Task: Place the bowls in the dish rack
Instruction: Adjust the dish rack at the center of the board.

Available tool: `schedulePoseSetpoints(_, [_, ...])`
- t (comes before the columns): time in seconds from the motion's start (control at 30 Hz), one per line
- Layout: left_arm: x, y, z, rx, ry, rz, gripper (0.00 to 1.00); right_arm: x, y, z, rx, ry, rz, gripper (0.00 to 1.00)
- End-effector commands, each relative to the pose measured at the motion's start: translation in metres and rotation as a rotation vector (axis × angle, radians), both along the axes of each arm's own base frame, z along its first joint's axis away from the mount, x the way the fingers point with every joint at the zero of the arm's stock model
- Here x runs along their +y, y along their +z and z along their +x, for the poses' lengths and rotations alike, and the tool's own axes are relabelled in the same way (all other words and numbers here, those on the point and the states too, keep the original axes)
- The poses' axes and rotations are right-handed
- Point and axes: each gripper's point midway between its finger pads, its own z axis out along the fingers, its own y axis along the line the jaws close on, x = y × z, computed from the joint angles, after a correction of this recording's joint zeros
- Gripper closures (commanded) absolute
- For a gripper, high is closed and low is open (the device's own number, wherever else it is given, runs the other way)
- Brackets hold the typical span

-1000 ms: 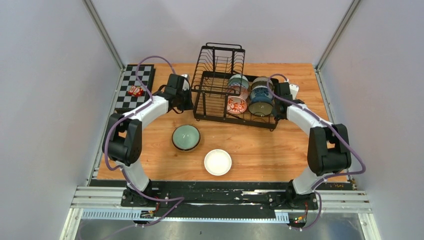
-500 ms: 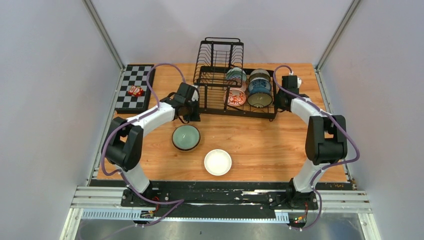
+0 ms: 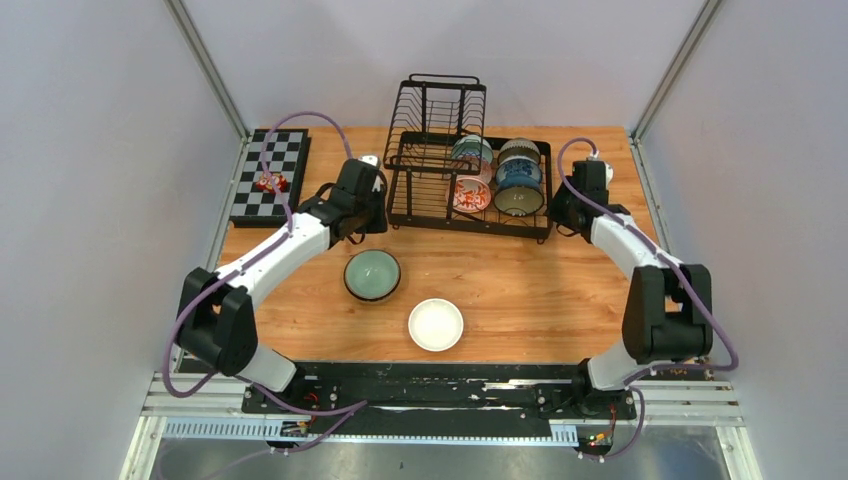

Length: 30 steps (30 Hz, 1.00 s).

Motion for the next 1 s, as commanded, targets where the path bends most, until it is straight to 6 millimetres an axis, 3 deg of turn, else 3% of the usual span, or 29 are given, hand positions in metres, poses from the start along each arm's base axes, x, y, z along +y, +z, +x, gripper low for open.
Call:
schedulePoseSetpoints(0.0, [0.019, 0.033, 0.02, -0.137, 0.095, 0.019, 0.63, 0.002, 0.019, -0.02, -0.033, -0.008, 0.038, 0.56])
schedulePoseSetpoints(0.07, [0.023, 0.034, 0.027, -0.15, 0.117, 0.014, 0.56, 0.003, 0.025, -0.028, -0.05, -0.002, 0.04, 0.48])
schedulePoseSetpoints(0.23, [0.025, 0.028, 0.052, -0.147, 0.128, -0.103, 0.48, 0.024, 0.041, -0.05, -0.109, 0.07, 0.106, 0.35])
schedulePoseSetpoints(0.47, [0.002, 0.015, 0.092, -0.142, 0.038, -0.21, 0.32, 0.061, 0.049, -0.069, -0.119, 0.105, 0.213, 0.25])
schedulePoseSetpoints(0.67, [-0.006, 0.003, 0.127, -0.125, 0.015, -0.251, 0.28, 0.093, 0.043, -0.068, -0.093, 0.107, 0.245, 0.21])
schedulePoseSetpoints(0.97, [-0.015, -0.015, 0.165, -0.123, -0.004, -0.225, 0.31, 0.108, 0.023, -0.051, -0.033, -0.013, 0.316, 0.22])
